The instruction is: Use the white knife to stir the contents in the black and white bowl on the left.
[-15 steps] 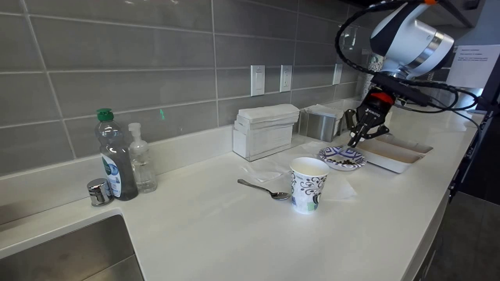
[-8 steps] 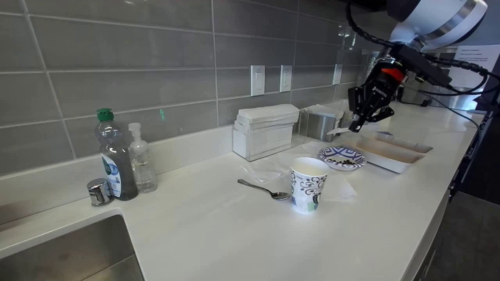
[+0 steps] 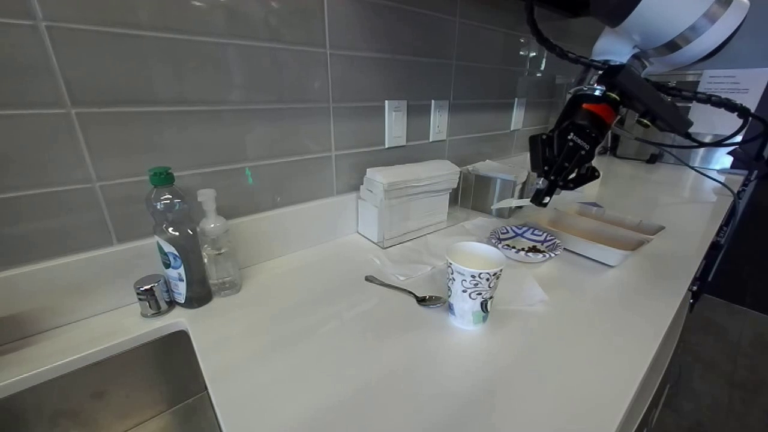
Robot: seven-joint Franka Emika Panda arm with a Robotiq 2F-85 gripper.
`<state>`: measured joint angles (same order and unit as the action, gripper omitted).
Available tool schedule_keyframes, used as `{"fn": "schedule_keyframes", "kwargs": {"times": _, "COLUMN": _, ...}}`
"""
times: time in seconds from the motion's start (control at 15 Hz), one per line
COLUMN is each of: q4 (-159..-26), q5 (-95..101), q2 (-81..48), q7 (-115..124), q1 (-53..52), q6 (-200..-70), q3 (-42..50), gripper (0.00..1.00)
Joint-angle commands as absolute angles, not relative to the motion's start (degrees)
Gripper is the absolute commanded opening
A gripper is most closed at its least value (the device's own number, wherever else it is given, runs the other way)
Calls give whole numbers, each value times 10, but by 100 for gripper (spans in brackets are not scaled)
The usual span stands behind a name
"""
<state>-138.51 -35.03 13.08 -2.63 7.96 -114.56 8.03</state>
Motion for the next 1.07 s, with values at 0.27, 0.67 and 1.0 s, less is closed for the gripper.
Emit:
{"fn": "schedule_keyframes", "kwargs": {"times": 0.27, "q4": -1378, "q5": -467, "q2": 38, "q7": -164, "q1": 53, "q6": -1261, "q3": 83, "gripper": 1}}
{"fn": "schedule_keyframes", "kwargs": {"times": 0.67, "q4": -1364, "q5": -546, "q2": -39, "q7": -260, "q1": 59, "q6": -1279, "q3": 71, "gripper": 1}}
{"fn": "schedule_keyframes", "kwargs": {"times": 1.0, "q4": -1351, "q5": -598, "q2": -87, "q7": -342, "q1": 64, "q6": -1296, "q3": 60, "gripper": 1}}
